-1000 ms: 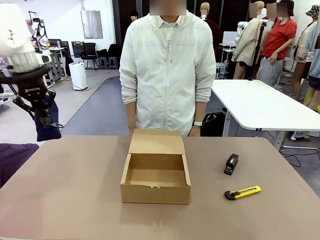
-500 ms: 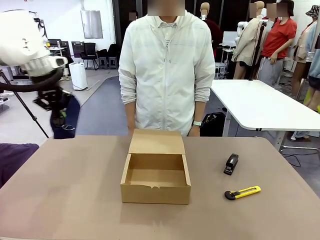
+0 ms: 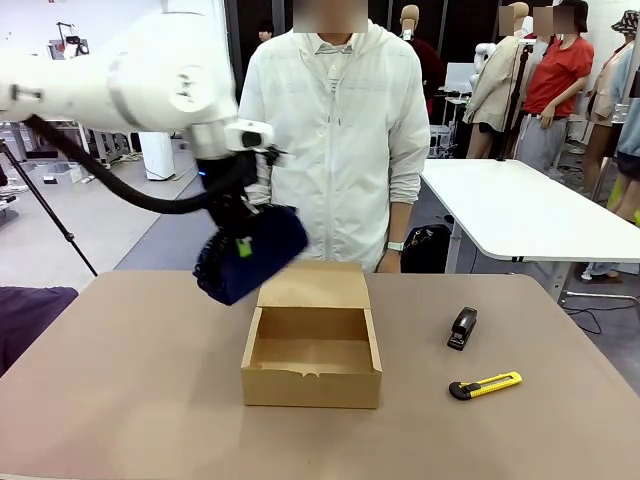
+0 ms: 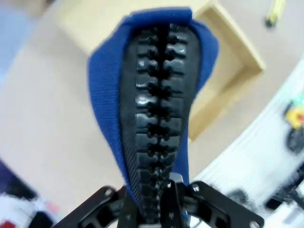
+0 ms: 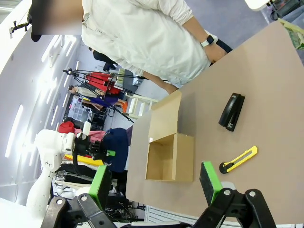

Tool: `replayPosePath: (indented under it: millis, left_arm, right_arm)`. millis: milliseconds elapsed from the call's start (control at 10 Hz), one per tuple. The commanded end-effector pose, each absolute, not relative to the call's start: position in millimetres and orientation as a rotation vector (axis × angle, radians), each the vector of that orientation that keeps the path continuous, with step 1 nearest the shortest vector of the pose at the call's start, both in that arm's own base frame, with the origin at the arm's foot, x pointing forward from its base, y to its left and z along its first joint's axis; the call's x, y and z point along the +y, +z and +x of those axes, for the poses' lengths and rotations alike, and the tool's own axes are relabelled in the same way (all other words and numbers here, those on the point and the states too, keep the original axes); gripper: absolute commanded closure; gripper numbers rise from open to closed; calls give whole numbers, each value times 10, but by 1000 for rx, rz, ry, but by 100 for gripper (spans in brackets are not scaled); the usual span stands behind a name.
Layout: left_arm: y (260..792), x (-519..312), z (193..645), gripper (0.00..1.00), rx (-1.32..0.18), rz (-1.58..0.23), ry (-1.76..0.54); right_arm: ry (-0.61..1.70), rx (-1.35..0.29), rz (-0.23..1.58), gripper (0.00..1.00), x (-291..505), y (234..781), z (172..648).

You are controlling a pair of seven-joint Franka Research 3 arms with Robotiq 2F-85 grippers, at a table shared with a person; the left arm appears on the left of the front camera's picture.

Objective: Pack the items into the box.
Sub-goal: Pick up the item specified by the human and place it in the Mailer Box.

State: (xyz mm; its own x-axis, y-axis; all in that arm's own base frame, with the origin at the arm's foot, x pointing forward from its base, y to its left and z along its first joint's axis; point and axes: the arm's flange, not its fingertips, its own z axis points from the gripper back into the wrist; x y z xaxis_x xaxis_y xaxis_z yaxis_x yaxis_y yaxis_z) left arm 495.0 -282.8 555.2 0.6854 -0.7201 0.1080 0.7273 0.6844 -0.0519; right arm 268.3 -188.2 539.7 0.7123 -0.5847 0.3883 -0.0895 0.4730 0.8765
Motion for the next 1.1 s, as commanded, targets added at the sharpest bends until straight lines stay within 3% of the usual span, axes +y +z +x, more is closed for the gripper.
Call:
replayPosePath:
  millis: [0, 300, 400, 500, 1000]
  left_arm:
    - [5598, -3112, 4963, 100, -125, 9, -1572]
    - [5368, -3689, 4727, 100, -143, -195, -1836]
    - [5301, -3716, 4699, 100, -92, -165, -1861]
    - [5397, -3772, 4644, 100, -104, -85, -1493]
    - [5132, -3858, 4738, 100, -61, -113, -1573]
  right_arm:
    - [-320, -778, 1074, 0, -1886, 5406, 2716]
    - [-320, -778, 1074, 0, -1886, 5406, 2716]
    - [-320, -778, 1074, 0, -1886, 5406, 2716]
    - [-320, -778, 1074, 0, -1886, 5406, 2716]
    - [-320, -778, 1074, 0, -1886, 5406, 2716]
